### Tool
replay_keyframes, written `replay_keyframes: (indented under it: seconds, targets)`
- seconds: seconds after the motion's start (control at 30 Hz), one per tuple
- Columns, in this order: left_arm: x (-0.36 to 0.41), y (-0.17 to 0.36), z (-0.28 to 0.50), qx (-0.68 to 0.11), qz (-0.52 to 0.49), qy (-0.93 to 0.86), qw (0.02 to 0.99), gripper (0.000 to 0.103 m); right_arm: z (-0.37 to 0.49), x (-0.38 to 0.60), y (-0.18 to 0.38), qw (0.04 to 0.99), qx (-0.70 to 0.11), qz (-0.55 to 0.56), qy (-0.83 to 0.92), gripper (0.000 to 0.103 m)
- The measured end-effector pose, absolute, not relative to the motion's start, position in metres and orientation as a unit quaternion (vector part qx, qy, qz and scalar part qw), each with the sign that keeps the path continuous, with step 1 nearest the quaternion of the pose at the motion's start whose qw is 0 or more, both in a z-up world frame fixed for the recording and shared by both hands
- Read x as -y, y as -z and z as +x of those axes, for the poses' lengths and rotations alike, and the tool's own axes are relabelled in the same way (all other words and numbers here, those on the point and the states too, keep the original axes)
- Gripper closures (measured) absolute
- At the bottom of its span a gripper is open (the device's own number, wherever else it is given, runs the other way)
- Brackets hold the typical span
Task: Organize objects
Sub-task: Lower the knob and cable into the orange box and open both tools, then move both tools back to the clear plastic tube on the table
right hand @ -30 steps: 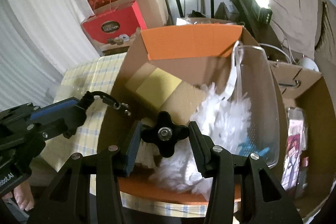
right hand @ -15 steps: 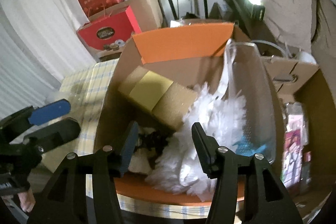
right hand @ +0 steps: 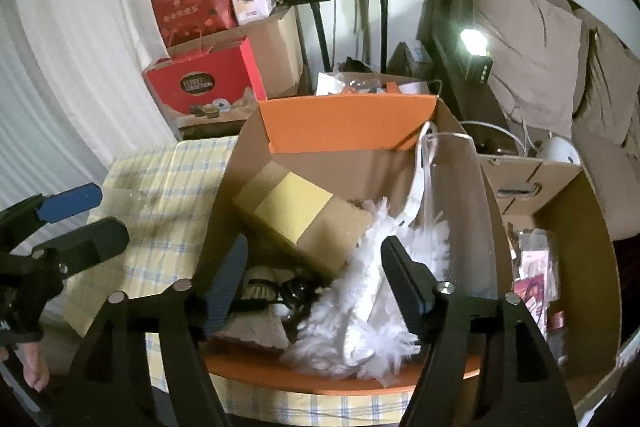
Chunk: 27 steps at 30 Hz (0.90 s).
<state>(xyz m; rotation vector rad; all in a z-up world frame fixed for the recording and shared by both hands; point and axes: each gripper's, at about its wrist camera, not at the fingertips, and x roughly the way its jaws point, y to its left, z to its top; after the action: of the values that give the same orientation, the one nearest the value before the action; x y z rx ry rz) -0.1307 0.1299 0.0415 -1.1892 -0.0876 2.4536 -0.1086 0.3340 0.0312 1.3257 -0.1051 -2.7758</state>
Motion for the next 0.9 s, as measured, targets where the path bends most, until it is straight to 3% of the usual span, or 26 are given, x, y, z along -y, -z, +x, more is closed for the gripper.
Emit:
replay_keyframes:
  seconds: [0.03,0.23,0.3,0.9]
  targets:
    - [-0.127,-0.043,-0.131,0.032,-0.424,-0.882,0.202,0.008,-0.108,-0.333,-0.032,0.032,0.033,0.429,0.902,0.025]
    - [-0.109,-0.047,-0.130,0.031,-0.414,-0.893,0.173,0.001,-0.108,-0.320,-0.041,0.034,0.025,0.416,0.908,0.012]
    - [-0.102,-0.047,-0.129,0.028,-0.409,-0.898,0.159,0.001,-0.108,-0.315,-0.043,0.033,0.020,0.413,0.910,0.000]
    - [-0.024,-0.037,-0.131,0.056,-0.410,-0.905,0.102,0.001,-0.125,-0.259,-0.053,0.071,0.004,0.403,0.912,0.000]
